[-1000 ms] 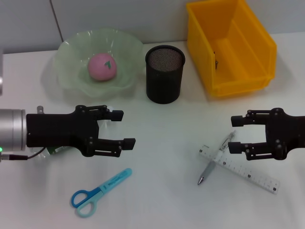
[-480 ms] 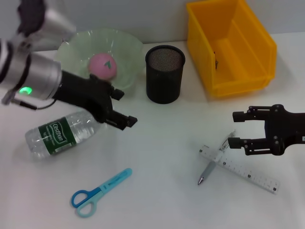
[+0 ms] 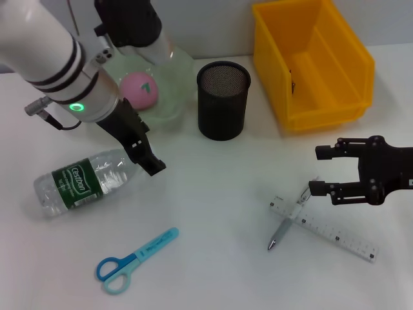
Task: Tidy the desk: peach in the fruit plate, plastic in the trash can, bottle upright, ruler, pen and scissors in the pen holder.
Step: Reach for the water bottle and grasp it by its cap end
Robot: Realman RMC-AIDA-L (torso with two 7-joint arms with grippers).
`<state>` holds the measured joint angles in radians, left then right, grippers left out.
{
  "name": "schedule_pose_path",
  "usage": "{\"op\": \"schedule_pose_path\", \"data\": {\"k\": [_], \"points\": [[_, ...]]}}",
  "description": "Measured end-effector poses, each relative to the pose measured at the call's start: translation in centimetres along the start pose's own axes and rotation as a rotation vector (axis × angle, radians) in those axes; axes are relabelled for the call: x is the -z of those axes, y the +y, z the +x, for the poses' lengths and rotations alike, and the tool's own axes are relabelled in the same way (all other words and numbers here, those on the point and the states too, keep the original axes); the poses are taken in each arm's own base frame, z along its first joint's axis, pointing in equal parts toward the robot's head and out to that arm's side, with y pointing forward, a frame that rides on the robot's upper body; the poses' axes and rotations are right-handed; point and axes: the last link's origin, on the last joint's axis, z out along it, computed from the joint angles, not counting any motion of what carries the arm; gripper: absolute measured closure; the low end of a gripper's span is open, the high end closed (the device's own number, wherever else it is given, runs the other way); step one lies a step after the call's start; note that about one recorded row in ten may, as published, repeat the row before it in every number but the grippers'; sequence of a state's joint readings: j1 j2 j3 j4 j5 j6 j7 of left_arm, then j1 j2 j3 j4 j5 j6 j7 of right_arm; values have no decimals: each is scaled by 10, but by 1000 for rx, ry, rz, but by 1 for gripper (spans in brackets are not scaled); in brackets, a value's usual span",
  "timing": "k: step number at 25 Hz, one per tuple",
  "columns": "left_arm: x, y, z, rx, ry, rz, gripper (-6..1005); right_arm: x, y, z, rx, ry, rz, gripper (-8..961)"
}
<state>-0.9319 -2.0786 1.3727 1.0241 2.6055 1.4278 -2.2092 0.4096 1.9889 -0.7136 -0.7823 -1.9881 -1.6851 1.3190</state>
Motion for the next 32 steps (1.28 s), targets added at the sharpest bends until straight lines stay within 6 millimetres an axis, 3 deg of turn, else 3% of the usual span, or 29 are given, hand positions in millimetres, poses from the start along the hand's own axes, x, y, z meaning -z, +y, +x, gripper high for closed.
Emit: {"op": "schedule_pose_path", "data": {"k": [13, 32], "points": [[-26, -2, -5, 7, -97, 60, 263, -1, 3, 3, -2, -10, 0, 202], [-43, 3, -13, -11, -119, 63, 272, -2, 5, 4, -17, -13, -10, 203]]}}
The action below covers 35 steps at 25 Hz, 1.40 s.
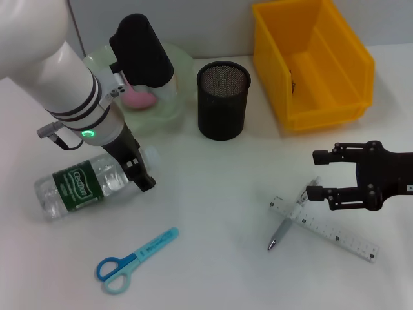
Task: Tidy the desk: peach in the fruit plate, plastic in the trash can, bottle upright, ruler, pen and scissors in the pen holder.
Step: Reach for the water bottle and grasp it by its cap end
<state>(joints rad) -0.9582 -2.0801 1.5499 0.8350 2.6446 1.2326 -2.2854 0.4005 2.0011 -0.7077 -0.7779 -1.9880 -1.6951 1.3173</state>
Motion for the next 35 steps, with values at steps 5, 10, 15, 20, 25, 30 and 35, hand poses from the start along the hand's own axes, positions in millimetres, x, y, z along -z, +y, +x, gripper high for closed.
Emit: {"op": "schedule_pose_path", "data": {"k": [5, 10, 15, 20, 25, 30, 35], "points": [[1, 6, 3, -9, 17, -41, 274, 0, 0, 1, -2, -1, 1, 203], [-1, 8, 1, -16, 16, -46, 276, -1, 1, 1, -5, -3, 0, 203], [-4, 10, 0, -30, 7, -42, 279, -1, 2, 1, -7, -4, -2, 203], [-5, 10, 1, -33, 10, -41, 281, -1, 2, 2, -8, -5, -2, 203], [-6, 12, 2, -41, 20, -45, 283, -2, 2, 2, -9, -6, -3, 203], [-8, 13, 3, -49, 29, -36, 286, -2, 2, 1, -8, -6, -1, 203], [-10, 12, 2, -46, 30, -31, 288, -2, 2, 1, -8, -5, -1, 203]]}}
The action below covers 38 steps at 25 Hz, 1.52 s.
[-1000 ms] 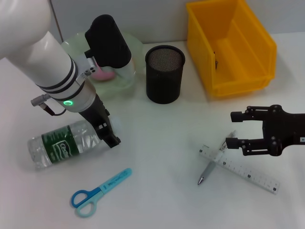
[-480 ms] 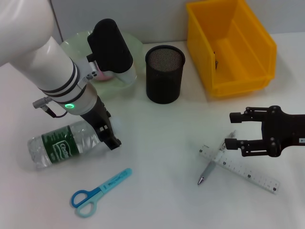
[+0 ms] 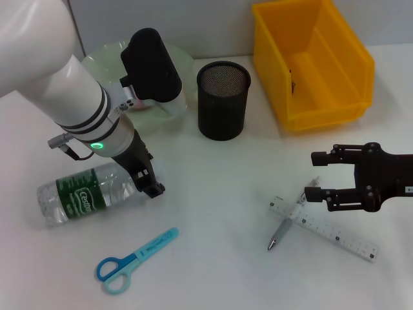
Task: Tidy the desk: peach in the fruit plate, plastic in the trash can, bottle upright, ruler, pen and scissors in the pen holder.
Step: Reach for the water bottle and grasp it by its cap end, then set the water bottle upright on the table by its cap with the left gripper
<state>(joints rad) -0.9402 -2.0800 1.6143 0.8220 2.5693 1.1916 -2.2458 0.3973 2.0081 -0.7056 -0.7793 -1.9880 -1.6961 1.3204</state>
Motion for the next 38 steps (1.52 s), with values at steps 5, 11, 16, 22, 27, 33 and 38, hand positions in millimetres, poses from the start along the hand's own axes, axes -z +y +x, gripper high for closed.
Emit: {"op": "schedule_pose_path", "data": {"k": [5, 11, 16, 22, 27, 33, 38], "points": [[-1, 1, 0, -5, -4, 0, 329, 0, 0, 0, -2, 0, 0, 203], [-2, 3, 1, -20, -11, 3, 533, 0, 0, -1, -7, 1, 1, 203], [3, 4, 2, -10, 15, 8, 563, 0, 0, -1, -8, 1, 1, 204], [22, -2, 0, 59, 70, 2, 563, 0, -1, -1, -6, 0, 2, 204], [28, -6, -2, 90, 85, -6, 563, -1, -2, -3, -1, -2, 2, 204], [53, -16, -6, 207, 182, -58, 564, 0, -3, -4, 2, -2, 3, 204], [69, -20, -11, 259, 235, -84, 564, 0, -4, -5, 6, -2, 6, 204]]}}
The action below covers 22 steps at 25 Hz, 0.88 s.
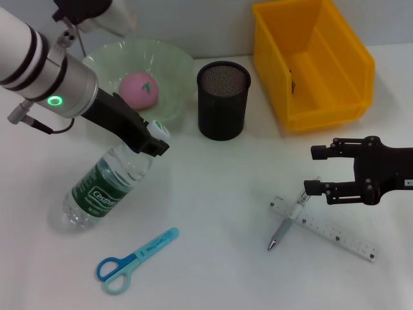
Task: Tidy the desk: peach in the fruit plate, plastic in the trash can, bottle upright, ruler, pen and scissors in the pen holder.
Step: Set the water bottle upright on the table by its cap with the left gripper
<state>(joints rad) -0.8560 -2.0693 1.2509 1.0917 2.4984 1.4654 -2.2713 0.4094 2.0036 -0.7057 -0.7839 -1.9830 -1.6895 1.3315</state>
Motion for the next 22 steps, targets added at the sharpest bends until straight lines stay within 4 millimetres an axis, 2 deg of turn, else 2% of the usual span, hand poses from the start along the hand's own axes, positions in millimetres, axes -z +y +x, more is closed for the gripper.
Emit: {"op": "schedule_pose_path", "data": {"k": [11, 22], "points": [[20, 0, -4, 32, 29, -10, 564, 1, -1, -1, 3, -1, 2, 204], [40, -4, -16, 73, 53, 12, 563, 1, -1, -1, 1, -1, 1, 204]]}}
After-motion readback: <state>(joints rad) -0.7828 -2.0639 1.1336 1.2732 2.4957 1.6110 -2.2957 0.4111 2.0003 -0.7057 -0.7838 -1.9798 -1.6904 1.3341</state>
